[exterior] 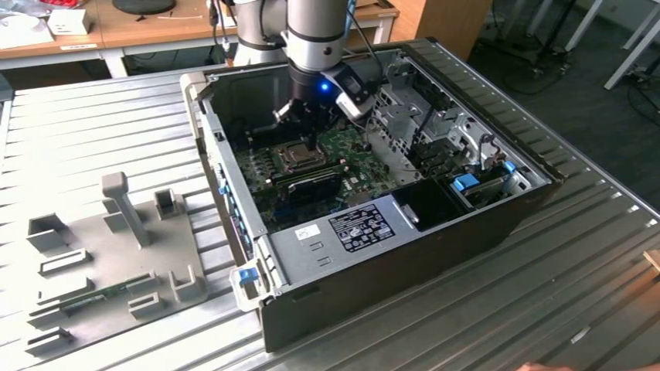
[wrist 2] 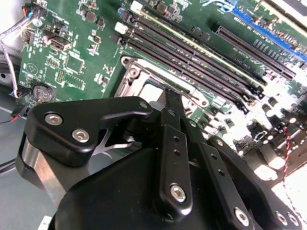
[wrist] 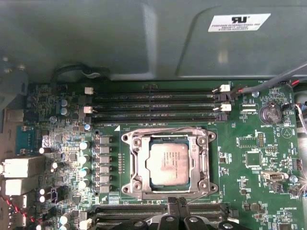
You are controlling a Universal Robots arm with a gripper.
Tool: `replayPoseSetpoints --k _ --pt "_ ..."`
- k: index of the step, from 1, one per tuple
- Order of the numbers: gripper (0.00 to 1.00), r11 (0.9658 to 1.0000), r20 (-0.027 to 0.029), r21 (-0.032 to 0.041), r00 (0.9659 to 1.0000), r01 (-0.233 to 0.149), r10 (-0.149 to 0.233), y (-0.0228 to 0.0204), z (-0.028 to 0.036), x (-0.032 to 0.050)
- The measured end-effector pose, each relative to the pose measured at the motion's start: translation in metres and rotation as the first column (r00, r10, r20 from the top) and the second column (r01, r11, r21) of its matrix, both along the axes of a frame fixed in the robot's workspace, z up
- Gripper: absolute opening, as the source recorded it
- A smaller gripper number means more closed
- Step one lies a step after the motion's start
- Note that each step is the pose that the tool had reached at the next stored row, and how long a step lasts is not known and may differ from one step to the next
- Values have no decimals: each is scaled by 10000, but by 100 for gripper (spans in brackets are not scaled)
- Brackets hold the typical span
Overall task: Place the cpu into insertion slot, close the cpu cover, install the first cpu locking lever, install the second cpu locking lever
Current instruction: 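Install the second cpu locking lever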
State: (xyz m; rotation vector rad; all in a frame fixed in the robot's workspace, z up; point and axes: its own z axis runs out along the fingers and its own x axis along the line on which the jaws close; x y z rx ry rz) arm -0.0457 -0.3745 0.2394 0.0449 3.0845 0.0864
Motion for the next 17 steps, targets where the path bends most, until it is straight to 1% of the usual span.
replayPoseSetpoints --k 3,5,7,13,17 --pt "10 10000 0 1 10000 0 0 -25 0 0" --pt "10 10000 2 5 10000 0 0 -34 0 -2" --pt "10 10000 20 6 10000 -11 11 -41 0 -17" --pt "10 10000 140 6 9999 -41 41 -56 -1 -125" --pt "10 10000 199 6 9998 -45 45 -59 -3 -193"
